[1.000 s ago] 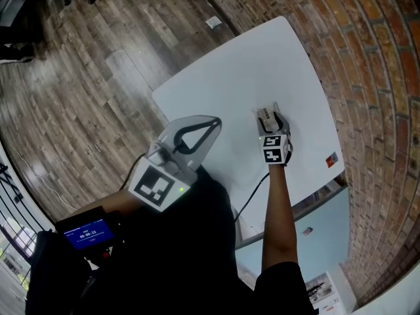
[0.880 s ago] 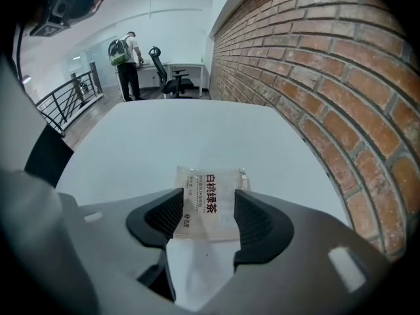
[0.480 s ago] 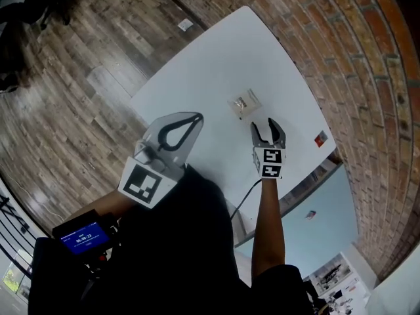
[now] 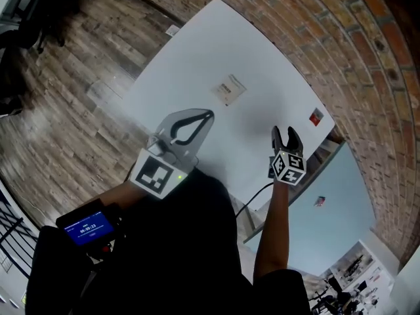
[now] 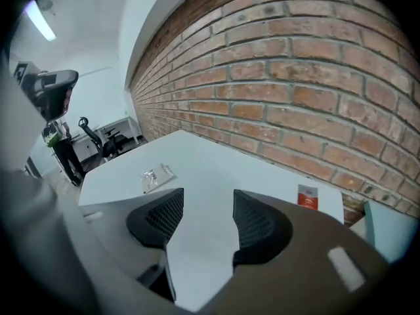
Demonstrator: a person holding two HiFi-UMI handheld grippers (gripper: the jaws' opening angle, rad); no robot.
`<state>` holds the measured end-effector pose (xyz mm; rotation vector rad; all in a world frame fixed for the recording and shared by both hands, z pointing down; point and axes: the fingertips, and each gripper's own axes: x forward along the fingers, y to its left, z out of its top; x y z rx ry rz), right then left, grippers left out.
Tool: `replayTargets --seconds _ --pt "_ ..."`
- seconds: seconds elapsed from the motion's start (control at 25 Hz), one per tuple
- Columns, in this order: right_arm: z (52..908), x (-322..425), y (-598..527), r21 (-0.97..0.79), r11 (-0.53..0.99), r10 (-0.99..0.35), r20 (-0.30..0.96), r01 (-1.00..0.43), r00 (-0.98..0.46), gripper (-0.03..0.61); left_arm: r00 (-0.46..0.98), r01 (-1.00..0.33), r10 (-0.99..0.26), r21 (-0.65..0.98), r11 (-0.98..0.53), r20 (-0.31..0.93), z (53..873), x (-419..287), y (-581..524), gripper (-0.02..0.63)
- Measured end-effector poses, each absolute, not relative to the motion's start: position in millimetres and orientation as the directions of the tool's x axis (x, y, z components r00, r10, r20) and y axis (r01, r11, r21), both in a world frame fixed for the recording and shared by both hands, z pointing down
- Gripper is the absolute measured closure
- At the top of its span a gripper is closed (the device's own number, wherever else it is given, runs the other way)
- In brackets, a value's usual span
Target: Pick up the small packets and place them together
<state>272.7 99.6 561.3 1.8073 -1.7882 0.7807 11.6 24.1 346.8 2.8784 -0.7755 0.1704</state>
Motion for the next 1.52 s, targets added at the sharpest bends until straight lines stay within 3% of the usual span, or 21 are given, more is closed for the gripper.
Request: replayTargets --seconds 0.76,1.52 --pt "607 461 146 0.014 -0.073 -0.695 0.717 -0.997 0.061 0.353 0.841 -0.536 -0.508 0.162 -0.829 0.185 352 141 92 0.614" --pt "635 506 118 -0.030 -0.185 -0.680 0.725 -0.982 0.106 0.394 0.805 -0.583 -0.542 0.152 -0.798 0.242 368 129 86 0.614"
